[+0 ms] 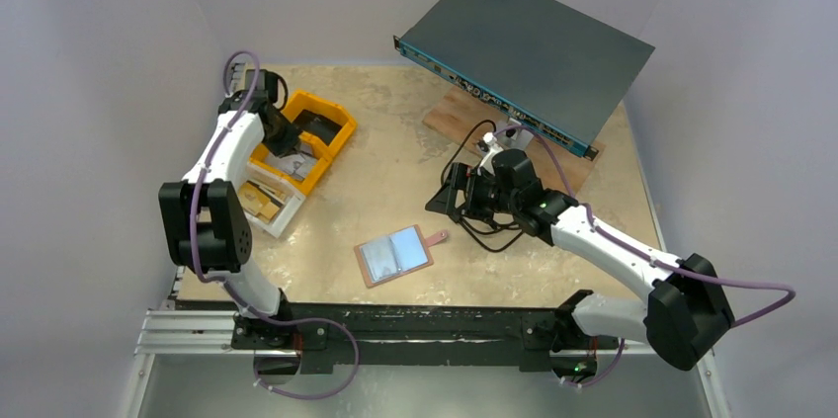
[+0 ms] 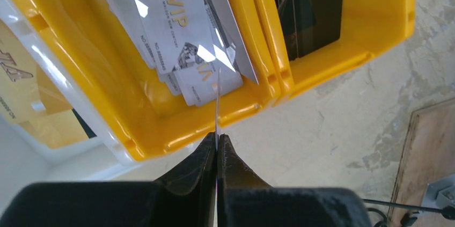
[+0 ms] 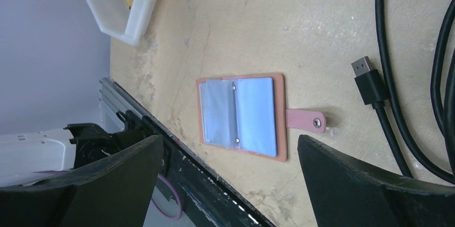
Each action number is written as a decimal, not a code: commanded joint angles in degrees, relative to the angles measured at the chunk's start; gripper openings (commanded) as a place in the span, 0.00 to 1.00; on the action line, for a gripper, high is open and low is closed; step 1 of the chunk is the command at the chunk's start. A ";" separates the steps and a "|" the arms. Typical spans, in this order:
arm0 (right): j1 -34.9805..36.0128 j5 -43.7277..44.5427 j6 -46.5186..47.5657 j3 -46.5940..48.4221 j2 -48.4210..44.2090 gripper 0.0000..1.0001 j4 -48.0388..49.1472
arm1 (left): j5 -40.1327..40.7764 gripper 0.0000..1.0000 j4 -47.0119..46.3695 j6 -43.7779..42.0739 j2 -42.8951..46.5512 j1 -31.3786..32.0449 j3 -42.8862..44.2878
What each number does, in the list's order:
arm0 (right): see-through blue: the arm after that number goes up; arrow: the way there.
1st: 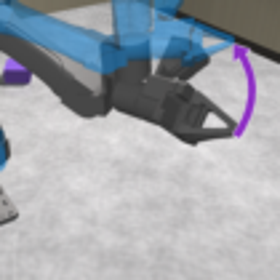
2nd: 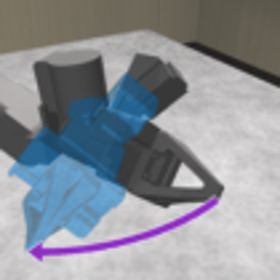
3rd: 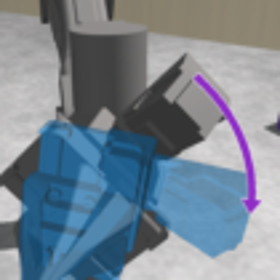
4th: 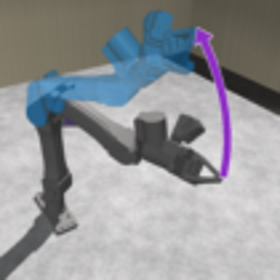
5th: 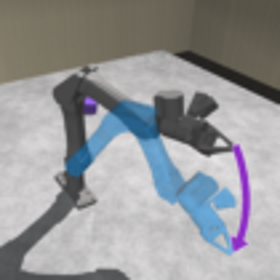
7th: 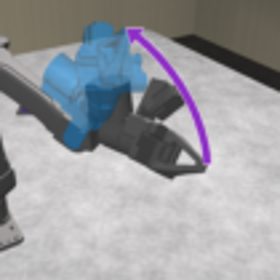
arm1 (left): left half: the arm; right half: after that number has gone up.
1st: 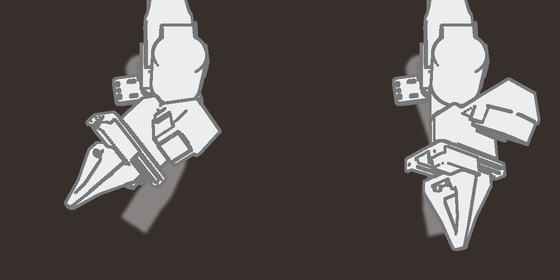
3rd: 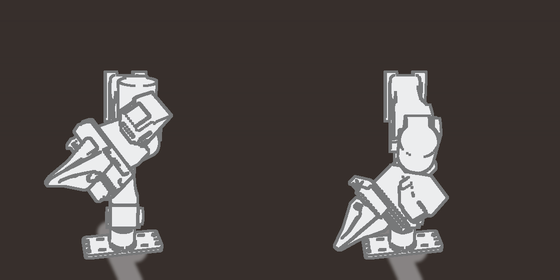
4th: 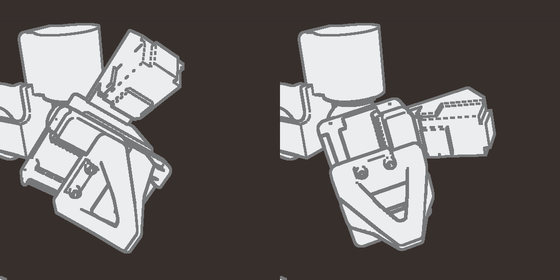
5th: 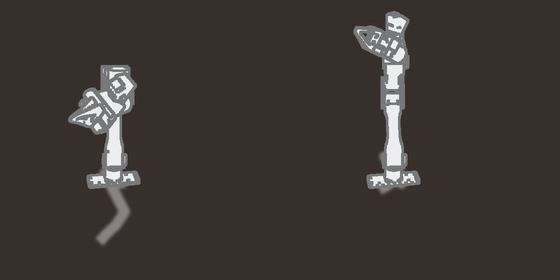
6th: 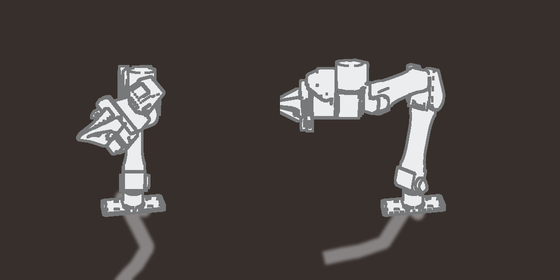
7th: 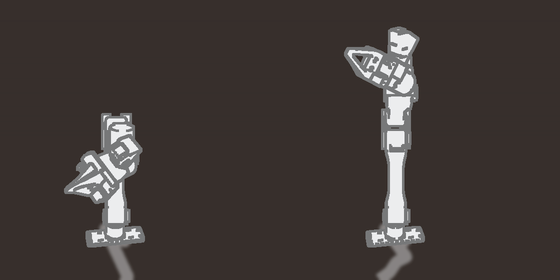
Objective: Take the credit cards out of the card holder
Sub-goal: Place the credit card in the storage box, then remove the credit card from the card holder.
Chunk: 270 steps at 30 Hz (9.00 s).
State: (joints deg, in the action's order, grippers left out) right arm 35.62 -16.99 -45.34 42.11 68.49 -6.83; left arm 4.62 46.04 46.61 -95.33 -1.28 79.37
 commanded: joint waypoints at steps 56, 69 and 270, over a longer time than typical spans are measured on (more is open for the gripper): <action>28.10 27.21 6.52 29.83 40.44 0.54 -13.22 | -21.76 0.65 -0.08 -8.74 37.45 8.33 -38.79; 27.06 25.03 2.35 26.60 41.14 0.16 -12.14 | -23.76 0.57 -5.99 -4.73 32.79 18.84 -39.73; 18.51 3.60 -0.34 14.35 32.80 0.38 9.63 | -16.81 0.16 -17.24 0.70 17.32 28.39 -38.24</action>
State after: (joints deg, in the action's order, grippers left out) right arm 54.22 -11.29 -44.93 54.33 101.25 -1.21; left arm -10.50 32.40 46.98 -77.32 27.38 41.34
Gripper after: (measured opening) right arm 0.379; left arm 0.185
